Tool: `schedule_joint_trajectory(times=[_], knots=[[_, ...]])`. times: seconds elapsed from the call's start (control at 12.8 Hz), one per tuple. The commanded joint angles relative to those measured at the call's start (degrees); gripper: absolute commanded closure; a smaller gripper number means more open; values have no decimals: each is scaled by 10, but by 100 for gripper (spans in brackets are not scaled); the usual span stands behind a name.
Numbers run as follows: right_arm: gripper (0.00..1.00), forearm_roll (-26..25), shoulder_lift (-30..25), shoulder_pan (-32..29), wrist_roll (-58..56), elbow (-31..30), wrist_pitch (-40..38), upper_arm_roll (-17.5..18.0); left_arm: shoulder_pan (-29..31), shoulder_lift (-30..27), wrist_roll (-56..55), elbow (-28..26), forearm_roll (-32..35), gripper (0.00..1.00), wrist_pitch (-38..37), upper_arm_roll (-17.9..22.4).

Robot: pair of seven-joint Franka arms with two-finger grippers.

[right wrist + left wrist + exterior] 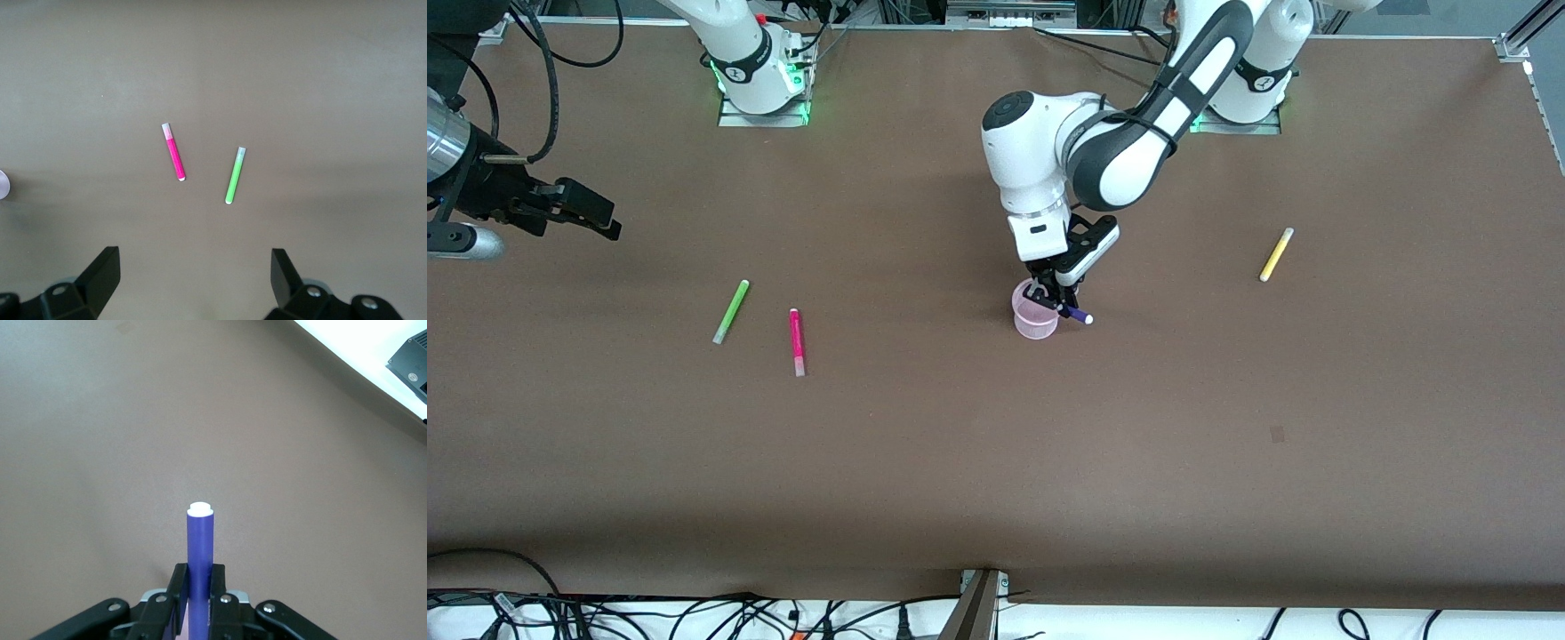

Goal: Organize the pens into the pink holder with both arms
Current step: 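Lower the blue marker into the pink cup and open the left gripper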

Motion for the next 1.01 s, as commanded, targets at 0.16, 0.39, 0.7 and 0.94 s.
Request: schedule_joint_trajectory(times=[0.16, 0.39, 0.7, 0.94], knots=[[0, 9, 3, -4, -2, 10, 1, 1, -39, 47, -26, 66, 27, 100, -57, 15], [0, 9, 3, -4, -2, 10, 4, 1, -40, 47, -26, 69, 26, 100, -68, 15], [0, 9, 3, 1, 0, 11, 7, 2, -41, 47, -25, 69, 27, 53, -74, 15], [0, 9, 5, 1, 1, 12, 11, 2, -37, 42, -17, 72, 26, 17, -74, 15]])
